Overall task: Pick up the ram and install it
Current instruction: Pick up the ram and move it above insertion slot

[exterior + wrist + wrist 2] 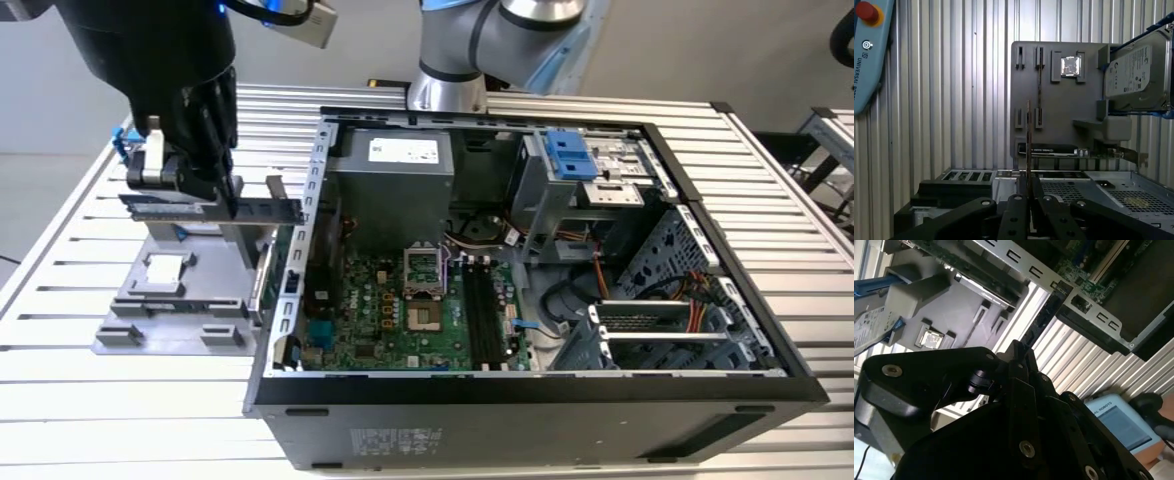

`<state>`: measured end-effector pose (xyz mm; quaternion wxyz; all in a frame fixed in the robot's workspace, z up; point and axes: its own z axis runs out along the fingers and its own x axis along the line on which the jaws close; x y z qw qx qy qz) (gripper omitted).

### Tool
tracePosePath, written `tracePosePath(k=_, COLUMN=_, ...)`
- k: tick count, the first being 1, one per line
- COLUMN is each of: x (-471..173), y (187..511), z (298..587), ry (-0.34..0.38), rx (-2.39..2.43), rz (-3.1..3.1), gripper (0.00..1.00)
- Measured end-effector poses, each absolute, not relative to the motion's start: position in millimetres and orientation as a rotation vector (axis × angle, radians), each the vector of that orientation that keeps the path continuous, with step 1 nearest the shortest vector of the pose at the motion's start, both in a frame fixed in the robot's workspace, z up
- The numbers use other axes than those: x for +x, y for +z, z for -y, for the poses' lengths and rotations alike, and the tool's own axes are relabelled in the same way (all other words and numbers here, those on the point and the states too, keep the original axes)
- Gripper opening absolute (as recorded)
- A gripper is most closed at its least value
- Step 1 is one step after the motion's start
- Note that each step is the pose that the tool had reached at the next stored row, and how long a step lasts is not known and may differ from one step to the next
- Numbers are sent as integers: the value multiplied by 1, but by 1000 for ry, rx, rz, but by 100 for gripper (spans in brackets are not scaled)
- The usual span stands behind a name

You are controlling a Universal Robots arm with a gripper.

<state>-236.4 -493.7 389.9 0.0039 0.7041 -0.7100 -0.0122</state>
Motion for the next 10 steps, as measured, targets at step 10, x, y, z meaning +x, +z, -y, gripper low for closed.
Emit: tracePosePath(k=10, x=-210, y=390, z=494, ry=-43, rx=2204, rz=2222, gripper=0)
